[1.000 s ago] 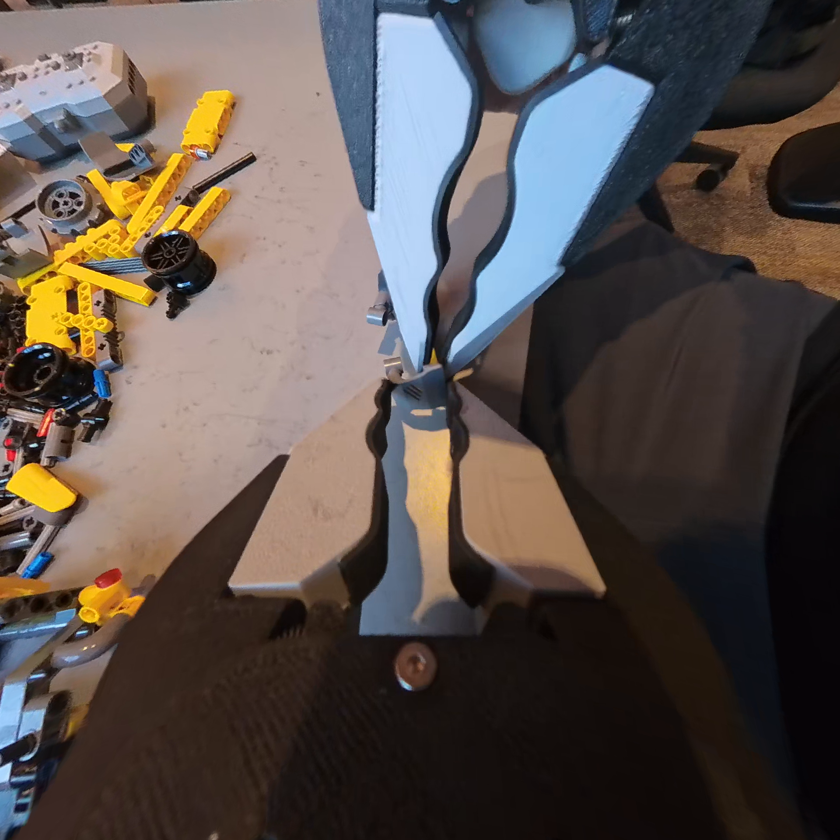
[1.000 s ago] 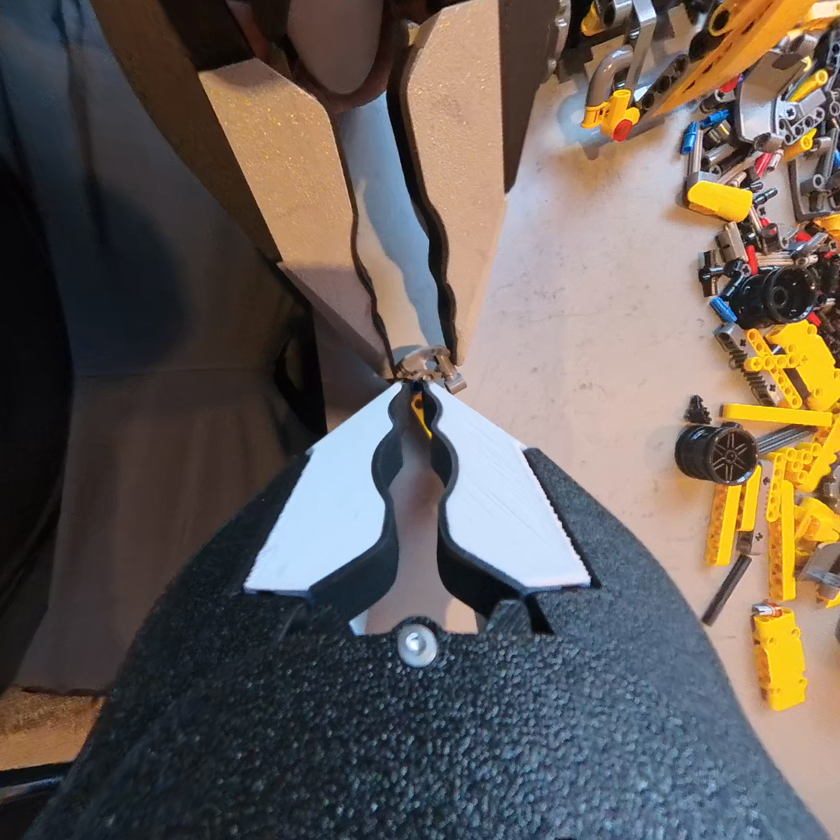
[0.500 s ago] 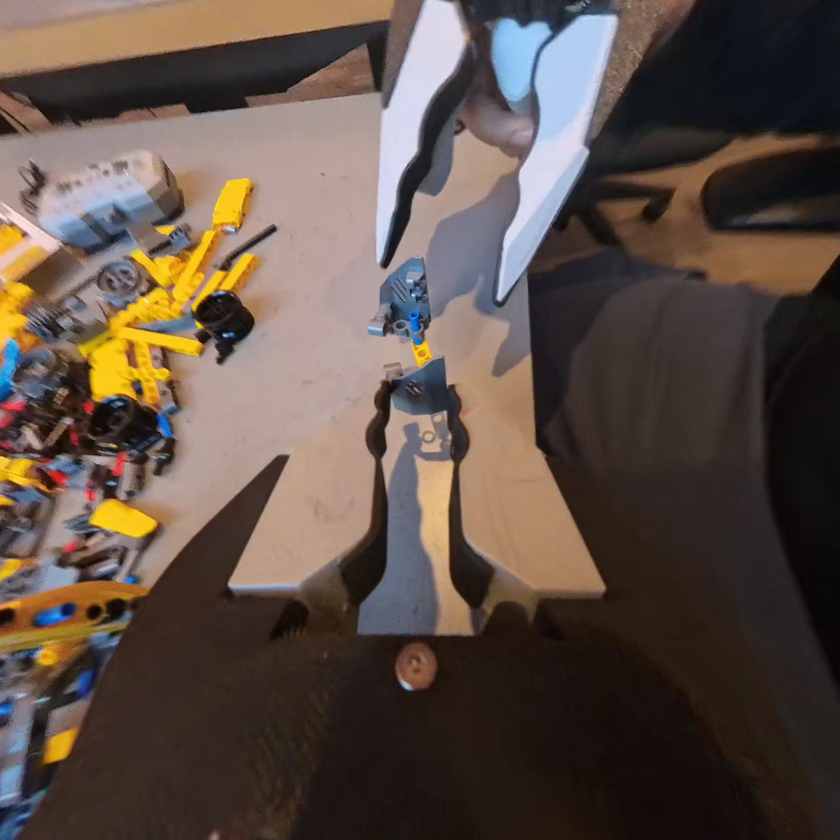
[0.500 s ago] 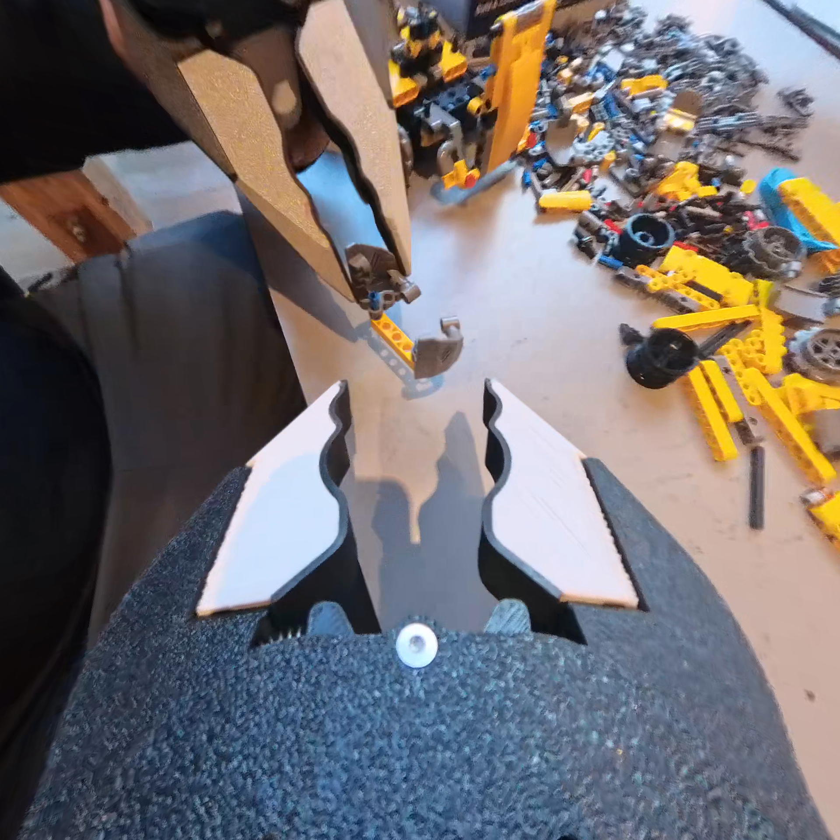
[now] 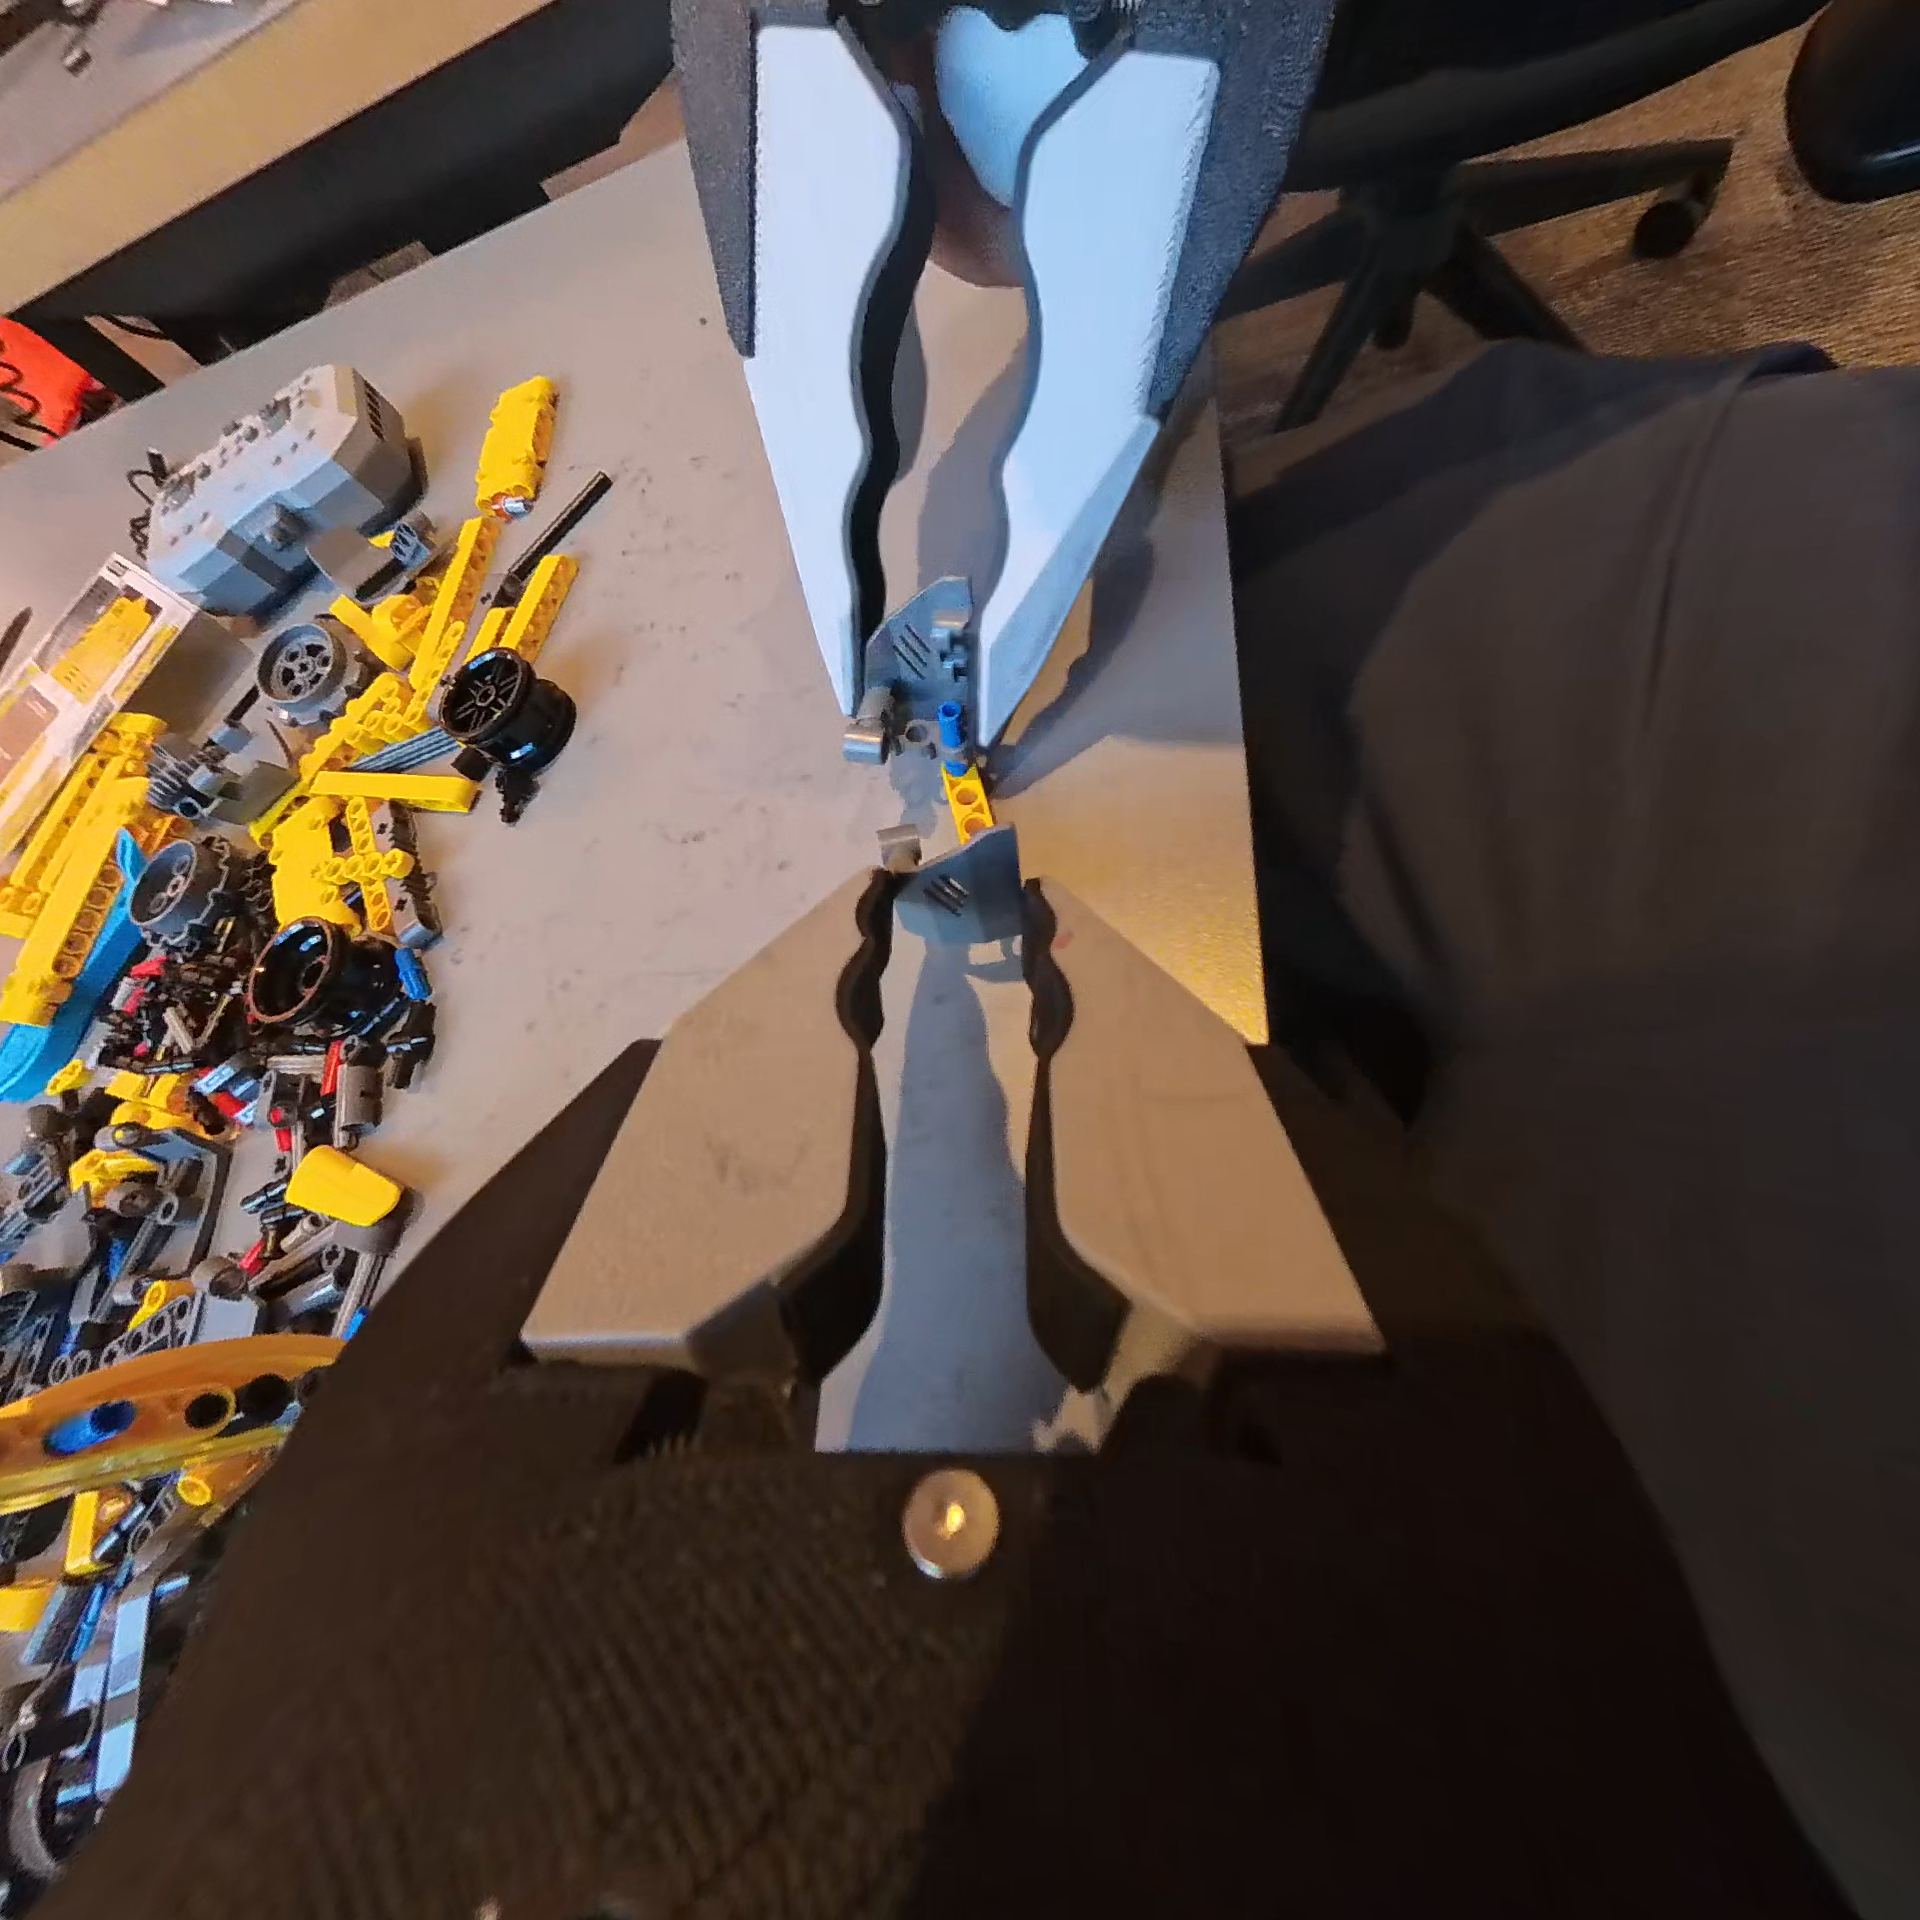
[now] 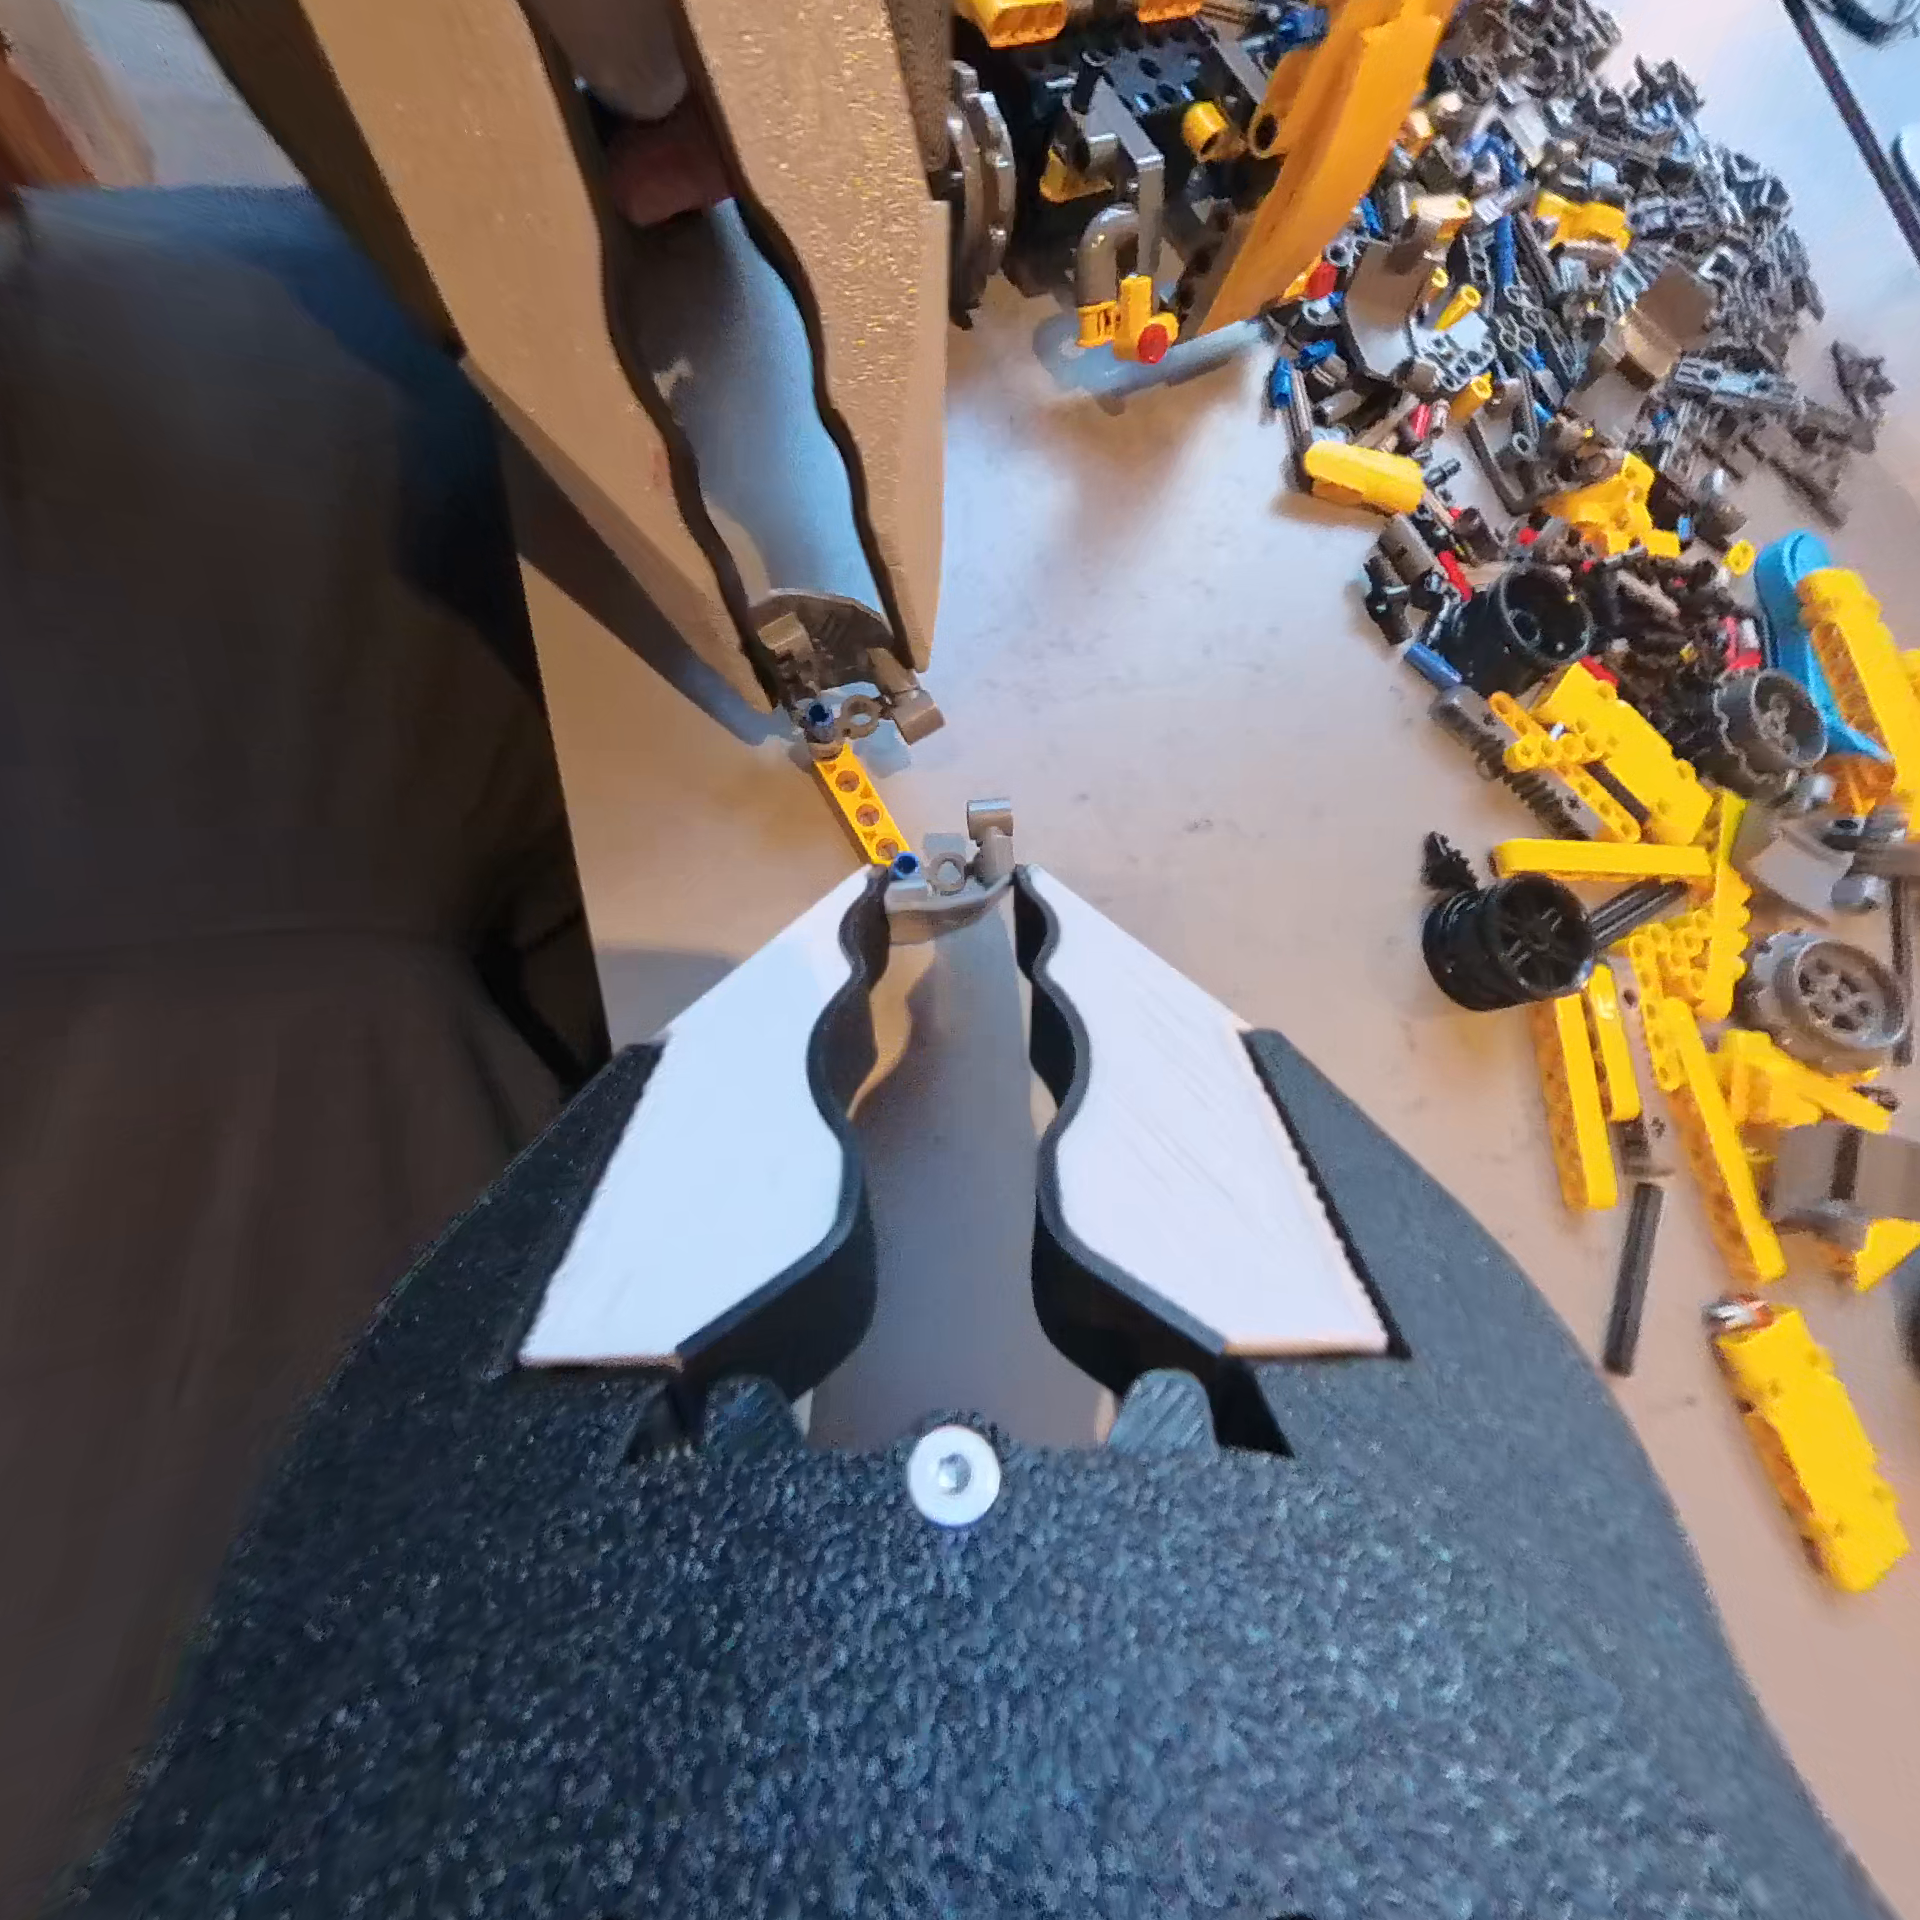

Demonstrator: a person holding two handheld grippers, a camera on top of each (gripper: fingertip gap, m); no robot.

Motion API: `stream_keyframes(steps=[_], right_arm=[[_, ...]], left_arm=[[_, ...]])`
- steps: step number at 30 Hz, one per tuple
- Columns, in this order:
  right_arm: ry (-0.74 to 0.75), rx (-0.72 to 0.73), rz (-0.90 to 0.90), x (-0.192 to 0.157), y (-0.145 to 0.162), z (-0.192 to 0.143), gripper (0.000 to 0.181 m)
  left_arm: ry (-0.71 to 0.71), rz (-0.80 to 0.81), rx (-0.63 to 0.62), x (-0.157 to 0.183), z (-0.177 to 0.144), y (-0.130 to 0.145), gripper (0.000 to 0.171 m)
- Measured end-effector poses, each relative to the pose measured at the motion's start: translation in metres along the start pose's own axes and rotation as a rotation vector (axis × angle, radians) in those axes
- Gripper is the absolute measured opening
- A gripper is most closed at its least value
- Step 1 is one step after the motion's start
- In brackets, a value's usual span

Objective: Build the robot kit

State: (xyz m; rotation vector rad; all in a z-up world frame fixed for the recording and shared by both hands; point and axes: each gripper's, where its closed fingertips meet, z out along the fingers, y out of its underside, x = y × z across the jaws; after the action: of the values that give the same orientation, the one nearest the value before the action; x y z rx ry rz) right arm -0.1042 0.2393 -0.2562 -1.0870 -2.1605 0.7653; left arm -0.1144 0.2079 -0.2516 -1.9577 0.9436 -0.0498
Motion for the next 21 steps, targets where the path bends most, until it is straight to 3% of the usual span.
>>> stream_keyframes(steps=[5, 10, 16, 18, 21], right_arm=[[-0.055, -0.022, -0.152, -0.0021, -0.0007, -0.0005, 0.024], [-0.073, -0.056, -0.18, 0.0013, -0.0025, 0.0029, 0.024], [0.063, -0.032, -0.173, 0.0015, -0.0003, 0.0028, 0.026], [0.114, -0.017, -0.192, 0.0003, 0.0012, 0.0039, 0.037], [0.15, 0.033, -0.191, -0.0039, 0.0001, 0.0036, 0.038]], left_arm=[[-0.033, 0.002, -0.009, -0.0034, 0.0003, 0.0016, 0.023], [-0.044, -0.011, -0.015, -0.0062, -0.0003, 0.0035, 0.023], [-0.058, 0.055, -0.005, -0.005, -0.0009, 0.0032, 0.023], [-0.085, 0.079, -0.01, -0.0069, -0.0009, 0.004, 0.023], [-0.1, 0.105, -0.013, -0.0075, -0.0008, 0.0046, 0.023]])
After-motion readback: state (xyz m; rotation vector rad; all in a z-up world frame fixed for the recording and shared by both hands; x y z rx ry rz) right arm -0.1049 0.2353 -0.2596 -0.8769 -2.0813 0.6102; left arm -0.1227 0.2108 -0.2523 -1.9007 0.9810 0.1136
